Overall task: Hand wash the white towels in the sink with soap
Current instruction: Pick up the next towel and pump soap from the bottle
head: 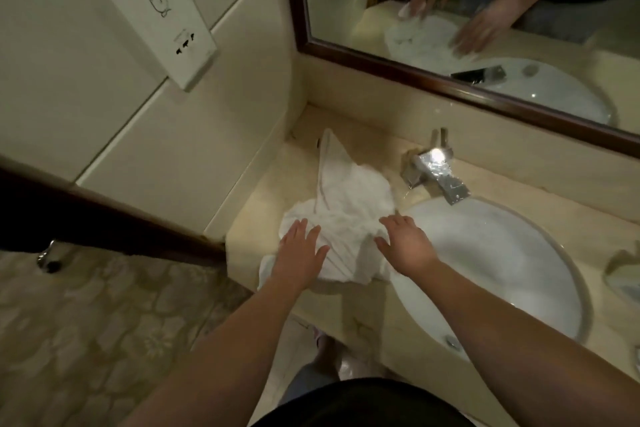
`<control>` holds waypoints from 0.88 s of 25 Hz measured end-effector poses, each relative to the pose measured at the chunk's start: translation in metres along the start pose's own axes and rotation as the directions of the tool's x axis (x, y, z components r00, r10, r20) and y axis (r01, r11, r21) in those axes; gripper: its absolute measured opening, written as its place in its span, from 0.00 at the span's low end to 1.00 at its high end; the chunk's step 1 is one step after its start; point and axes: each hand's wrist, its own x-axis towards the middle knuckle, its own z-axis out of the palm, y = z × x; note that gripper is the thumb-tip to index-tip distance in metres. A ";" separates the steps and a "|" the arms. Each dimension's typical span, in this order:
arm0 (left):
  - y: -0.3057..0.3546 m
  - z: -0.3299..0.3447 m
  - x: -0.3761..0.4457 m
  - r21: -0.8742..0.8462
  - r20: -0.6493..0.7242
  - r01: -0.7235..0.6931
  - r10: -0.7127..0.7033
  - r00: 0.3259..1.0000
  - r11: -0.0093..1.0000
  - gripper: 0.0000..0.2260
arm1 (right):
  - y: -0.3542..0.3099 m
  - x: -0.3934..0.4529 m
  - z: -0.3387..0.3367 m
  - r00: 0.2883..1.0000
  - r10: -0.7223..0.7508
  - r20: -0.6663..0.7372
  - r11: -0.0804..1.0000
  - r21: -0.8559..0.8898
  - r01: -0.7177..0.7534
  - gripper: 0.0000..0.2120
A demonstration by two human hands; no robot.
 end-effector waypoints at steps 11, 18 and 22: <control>-0.044 0.002 0.082 -0.292 0.000 -0.156 0.164 0.987 0.943 0.17 | -0.017 0.035 0.038 0.986 0.169 -0.018 0.976 0.142 -0.164 0.09; -0.041 -0.015 0.068 -0.279 -0.087 -0.253 0.238 0.967 0.926 0.11 | -0.033 0.016 0.026 0.979 0.164 -0.122 0.964 0.230 -0.132 0.04; -0.026 -0.039 0.046 -0.397 -0.087 -0.107 0.078 0.993 0.912 0.11 | -0.036 0.005 0.012 0.979 0.012 -0.205 0.968 0.249 0.041 0.11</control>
